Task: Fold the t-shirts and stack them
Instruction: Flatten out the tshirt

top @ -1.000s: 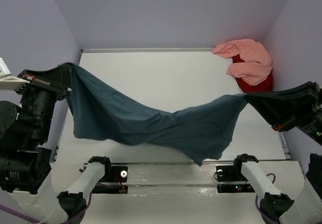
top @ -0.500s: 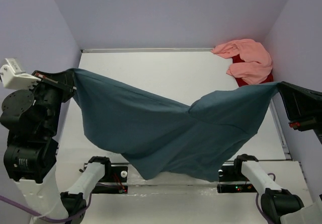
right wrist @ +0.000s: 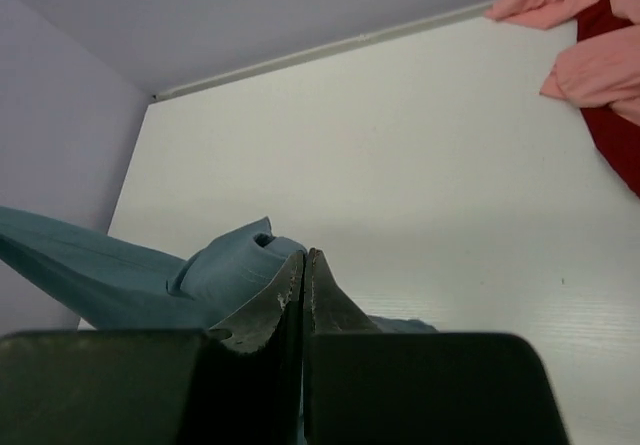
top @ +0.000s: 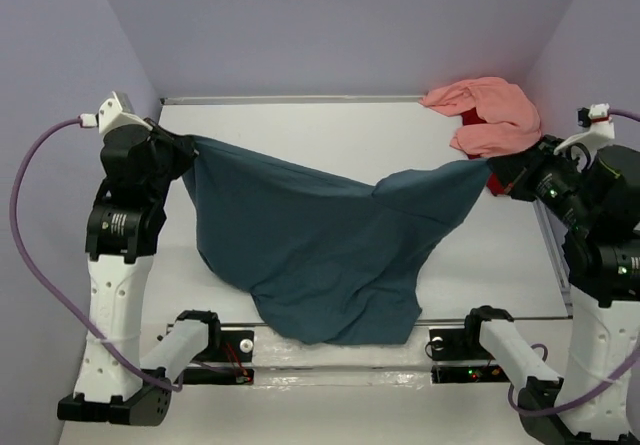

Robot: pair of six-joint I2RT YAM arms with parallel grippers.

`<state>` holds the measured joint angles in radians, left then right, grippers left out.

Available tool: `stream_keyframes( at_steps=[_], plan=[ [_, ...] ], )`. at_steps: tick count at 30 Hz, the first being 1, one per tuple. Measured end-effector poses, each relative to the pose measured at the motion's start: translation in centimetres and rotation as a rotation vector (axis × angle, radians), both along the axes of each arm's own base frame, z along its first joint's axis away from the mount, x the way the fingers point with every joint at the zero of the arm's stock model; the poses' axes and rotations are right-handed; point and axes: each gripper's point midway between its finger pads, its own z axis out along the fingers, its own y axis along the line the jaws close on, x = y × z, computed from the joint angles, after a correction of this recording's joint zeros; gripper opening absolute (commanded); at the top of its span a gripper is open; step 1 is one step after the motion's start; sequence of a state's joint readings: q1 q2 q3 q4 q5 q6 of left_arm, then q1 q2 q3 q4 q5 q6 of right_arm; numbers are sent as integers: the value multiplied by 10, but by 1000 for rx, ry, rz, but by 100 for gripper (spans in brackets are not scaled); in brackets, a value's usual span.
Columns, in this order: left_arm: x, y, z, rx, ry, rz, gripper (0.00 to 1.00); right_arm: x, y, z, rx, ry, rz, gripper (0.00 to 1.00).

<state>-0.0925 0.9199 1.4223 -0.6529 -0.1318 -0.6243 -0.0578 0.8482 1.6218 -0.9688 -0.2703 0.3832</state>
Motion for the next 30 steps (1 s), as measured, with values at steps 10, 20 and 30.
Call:
stream_keyframes(
  at_steps=[10,20,30],
  plan=[
    [152,-30,-25,-48,53,-75,0,138,-13,-14,-48,72,-6,0],
    [207,-75,105,-58,-281,-244,0,118,75,149,231,-329,531,0],
    [40,21,235,-105,-740,150,0,68,30,190,88,-559,202,0]
  ],
)
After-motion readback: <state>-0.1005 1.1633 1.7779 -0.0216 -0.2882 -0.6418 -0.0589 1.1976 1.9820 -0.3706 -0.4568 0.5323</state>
